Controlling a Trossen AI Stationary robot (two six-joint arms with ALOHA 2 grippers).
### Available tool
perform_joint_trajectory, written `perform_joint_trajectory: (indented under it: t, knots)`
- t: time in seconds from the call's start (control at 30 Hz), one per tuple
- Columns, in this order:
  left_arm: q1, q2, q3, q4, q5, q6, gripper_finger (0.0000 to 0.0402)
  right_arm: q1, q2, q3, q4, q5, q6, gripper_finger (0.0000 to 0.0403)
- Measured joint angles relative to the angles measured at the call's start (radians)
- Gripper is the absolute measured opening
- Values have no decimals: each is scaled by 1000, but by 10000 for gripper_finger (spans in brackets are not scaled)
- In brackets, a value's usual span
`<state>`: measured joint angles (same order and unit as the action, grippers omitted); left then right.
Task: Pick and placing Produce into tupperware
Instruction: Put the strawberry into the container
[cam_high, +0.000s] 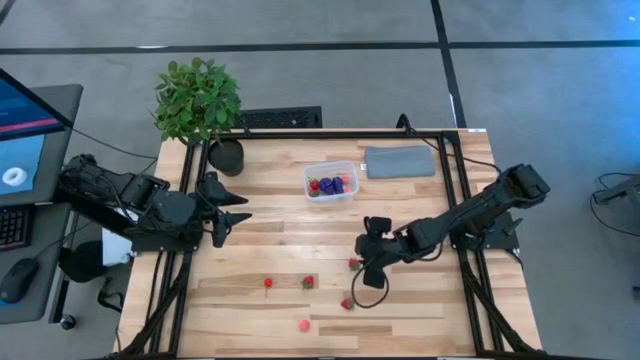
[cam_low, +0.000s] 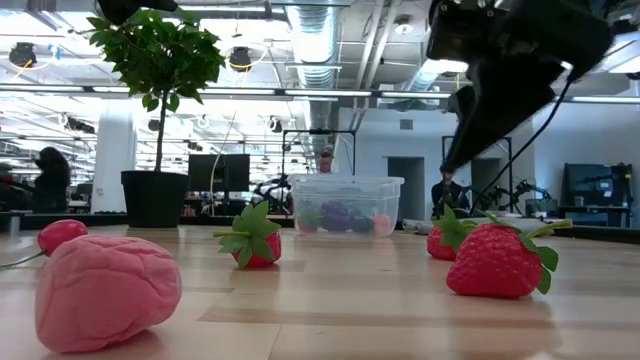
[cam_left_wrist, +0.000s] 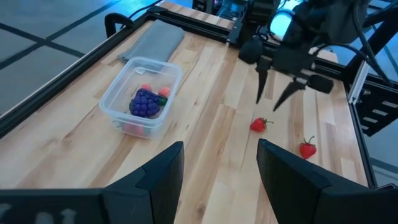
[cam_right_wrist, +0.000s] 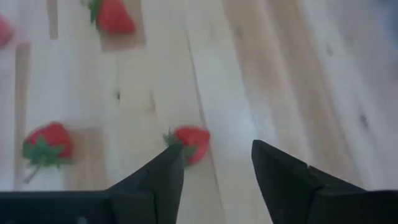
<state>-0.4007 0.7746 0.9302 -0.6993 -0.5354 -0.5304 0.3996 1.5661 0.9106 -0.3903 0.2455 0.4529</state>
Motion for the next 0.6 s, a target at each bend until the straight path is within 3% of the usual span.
perform_joint_trajectory:
  t: [0.3,0.6]
  knots:
    - [0,0,0,-15,0,0,193,24,76,-1,79,-39,10,197]
    - [0,0,0,-22,0,0,193,24,76,-1,88,-39,26,236]
